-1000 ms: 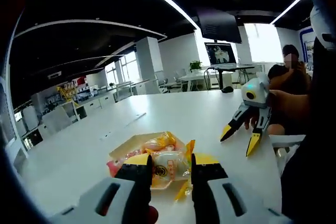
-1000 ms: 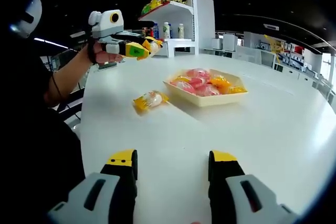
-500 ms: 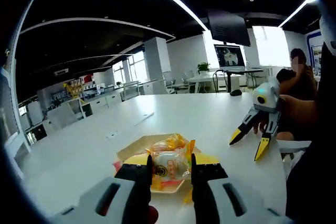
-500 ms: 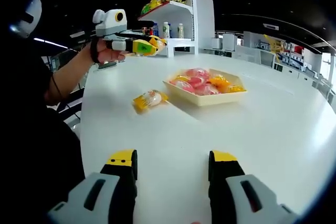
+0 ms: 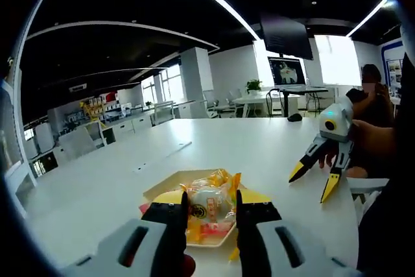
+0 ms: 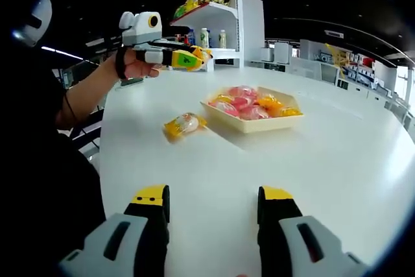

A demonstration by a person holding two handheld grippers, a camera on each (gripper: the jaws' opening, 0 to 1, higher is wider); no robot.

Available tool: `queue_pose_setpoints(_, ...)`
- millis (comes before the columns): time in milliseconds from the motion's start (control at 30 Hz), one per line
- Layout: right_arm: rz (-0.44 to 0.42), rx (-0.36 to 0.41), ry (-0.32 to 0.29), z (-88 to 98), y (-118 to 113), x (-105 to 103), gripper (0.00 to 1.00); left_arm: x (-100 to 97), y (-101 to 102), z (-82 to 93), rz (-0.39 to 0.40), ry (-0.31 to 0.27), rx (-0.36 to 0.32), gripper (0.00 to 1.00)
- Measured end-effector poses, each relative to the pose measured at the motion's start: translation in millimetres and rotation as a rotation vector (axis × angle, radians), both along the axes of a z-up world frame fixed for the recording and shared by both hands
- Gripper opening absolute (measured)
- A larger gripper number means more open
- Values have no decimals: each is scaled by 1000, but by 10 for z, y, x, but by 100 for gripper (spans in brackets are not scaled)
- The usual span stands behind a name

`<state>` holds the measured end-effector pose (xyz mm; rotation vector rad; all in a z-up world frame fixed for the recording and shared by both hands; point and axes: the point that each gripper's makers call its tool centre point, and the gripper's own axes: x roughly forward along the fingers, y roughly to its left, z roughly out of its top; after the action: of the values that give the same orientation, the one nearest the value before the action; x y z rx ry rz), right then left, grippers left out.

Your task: Pick up the marshmallows scattered on the table and place them into the bowl on the table

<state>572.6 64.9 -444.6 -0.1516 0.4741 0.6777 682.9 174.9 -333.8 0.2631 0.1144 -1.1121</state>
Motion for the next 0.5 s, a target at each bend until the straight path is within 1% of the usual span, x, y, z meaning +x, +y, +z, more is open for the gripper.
queue_pose_setpoints(133,1,-2,0,2,0,1,54,37,4,11,-4,12,-6,30)
queue_pose_setpoints(300,5,4,-5,25,23,4,54,94,-6,-15,7,-8,17,30)
queue_pose_setpoints(500,7,1,-9,54,27,5,54,160,-42,-26,8,-1,10,30)
